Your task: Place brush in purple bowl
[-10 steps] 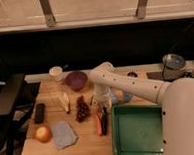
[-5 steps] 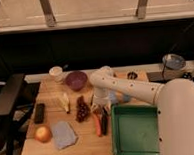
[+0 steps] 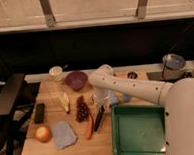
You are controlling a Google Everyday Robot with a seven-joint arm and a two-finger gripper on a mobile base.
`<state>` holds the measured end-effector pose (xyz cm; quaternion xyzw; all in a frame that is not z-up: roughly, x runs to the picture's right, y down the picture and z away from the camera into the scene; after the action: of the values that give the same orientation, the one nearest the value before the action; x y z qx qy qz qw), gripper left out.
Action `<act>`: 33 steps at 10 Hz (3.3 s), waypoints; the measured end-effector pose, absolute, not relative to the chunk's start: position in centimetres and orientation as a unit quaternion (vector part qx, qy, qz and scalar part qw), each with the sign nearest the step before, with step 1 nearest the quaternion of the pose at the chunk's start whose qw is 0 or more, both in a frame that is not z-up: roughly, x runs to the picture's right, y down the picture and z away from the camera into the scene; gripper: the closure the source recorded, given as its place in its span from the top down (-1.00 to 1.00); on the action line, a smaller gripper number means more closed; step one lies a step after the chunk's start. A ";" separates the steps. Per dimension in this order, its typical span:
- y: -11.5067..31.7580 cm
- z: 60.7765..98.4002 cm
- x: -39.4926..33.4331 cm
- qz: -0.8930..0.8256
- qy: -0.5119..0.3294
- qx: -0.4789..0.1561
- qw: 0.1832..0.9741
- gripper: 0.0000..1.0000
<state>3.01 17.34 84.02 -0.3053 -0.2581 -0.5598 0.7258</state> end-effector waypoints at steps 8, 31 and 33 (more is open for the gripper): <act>8.3 76.4 1.5 -0.594 -0.214 -0.220 0.743 -1.00; -0.5 81.7 -2.5 -0.583 -0.308 -0.224 0.718 -1.00; -0.3 82.1 -2.7 -0.595 -0.304 -0.220 0.710 -1.00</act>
<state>-2.74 -0.25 82.10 -0.2201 -0.3039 -0.5954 0.7105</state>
